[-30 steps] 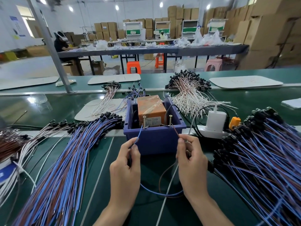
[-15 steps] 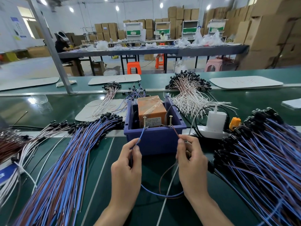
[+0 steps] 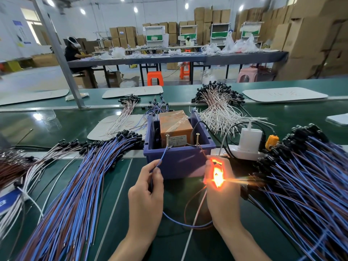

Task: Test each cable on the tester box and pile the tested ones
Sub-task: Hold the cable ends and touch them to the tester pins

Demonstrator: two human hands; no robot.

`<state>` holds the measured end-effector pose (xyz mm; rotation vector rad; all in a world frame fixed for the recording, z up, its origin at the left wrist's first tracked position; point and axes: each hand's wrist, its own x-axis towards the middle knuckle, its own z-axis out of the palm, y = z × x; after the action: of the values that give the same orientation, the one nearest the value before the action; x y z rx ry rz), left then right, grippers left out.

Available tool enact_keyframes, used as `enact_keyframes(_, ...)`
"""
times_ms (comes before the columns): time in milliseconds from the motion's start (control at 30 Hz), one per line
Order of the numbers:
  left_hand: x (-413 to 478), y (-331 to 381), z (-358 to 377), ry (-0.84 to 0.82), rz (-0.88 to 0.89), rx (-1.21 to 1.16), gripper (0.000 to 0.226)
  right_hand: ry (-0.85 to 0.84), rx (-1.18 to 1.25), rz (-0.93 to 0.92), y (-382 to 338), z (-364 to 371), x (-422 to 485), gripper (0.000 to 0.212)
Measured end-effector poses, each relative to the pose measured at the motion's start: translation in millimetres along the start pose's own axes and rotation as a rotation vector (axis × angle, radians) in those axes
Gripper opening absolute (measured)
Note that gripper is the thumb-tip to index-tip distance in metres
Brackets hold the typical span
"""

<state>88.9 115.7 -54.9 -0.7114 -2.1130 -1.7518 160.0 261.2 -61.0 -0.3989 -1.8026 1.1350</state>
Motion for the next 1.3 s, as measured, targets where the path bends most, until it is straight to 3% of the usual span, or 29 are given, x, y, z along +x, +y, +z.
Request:
enact_keyframes(100, 0.2, -3.2, 1.3, 0.004, -0.018, -0.006, 0.023, 0.023, -0.022, -0.010, -2.2, 0.2, -0.2, 0.014)
enact_keyframes(333, 0.0, -3.0, 0.6, -0.008, -0.027, -0.027, 0.022, -0.002, 0.003, 0.008, -1.4, -0.2, -0.1, 0.021)
enact_keyframes(767, -3.7, 1.3, -4.4, 0.035, -0.038, -0.021, 0.018, -0.013, 0.002, 0.081, -14.2, -9.0, -6.5, 0.011)
enact_keyframes(900, -6.7, -2.5, -7.9, 0.072, -0.097, 0.025, 0.020, -0.068, 0.062, 0.182, -19.0, -14.4, -9.7, 0.019)
enact_keyframes(1000, -11.4, 1.0, -15.8, 0.132, -0.105, 0.208, 0.033, -0.067, 0.078, 0.238, -20.7, -19.8, -12.6, 0.026)
enact_keyframes(1100, -14.8, 13.3, -26.6, 0.128, 0.064, 0.376, 0.044, -0.045, 0.124, 0.291, -23.2, -25.4, -17.1, 0.030)
enact_keyframes(1167, -19.0, 25.1, -27.8, 0.040, 0.237, 0.400, 0.037, -0.014, 0.169, 0.309, -29.2, -31.1, -18.7, 0.032)
enact_keyframes(1300, -25.9, 67.4, -14.9, -0.373, 0.498, 0.404, 0.031, 0.019, 0.327, 0.278, -65.0, -39.5, -7.5, 0.035)
